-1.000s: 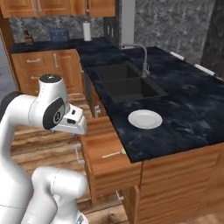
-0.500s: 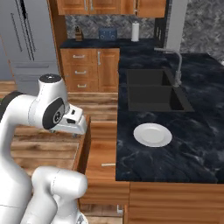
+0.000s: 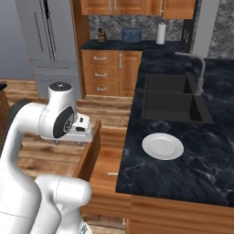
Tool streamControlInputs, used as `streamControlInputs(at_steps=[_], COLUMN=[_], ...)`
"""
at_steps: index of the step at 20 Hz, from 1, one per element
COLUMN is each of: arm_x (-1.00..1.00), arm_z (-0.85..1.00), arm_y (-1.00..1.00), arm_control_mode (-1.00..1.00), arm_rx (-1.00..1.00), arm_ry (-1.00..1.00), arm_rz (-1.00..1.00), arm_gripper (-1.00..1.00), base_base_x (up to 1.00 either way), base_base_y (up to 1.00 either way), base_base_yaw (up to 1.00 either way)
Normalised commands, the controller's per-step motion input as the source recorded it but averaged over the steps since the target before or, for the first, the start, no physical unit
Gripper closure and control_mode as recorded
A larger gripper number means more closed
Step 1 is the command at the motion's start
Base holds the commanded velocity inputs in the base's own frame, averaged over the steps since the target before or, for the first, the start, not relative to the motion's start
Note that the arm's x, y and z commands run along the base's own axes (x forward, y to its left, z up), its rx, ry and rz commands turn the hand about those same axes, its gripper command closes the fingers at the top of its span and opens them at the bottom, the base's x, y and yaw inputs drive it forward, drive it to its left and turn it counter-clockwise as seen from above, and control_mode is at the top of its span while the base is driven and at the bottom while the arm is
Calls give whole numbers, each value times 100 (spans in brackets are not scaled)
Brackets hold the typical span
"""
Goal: Pick the dish brush from the drawer and place it on the counter.
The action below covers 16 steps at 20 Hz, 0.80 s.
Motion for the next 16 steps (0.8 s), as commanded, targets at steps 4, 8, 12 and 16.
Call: streamControlInputs(at_steps=[4, 8, 12, 16], arm_x=[34, 38, 40, 44], arm_z=[-72, -80, -82, -68], arm_y=[13, 45, 44, 9], arm_control_mode=[-100, -100, -100, -100], arm_rx=[0, 0, 0, 0], arm_ry=[0, 4, 7, 12], arm_rz=[11, 3, 0, 0], arm_gripper=[-100, -100, -100, -100], base_base_x=[0, 0, 0, 0], base_base_y=[0, 0, 0, 0], base_base_yaw=[0, 0, 0, 0])
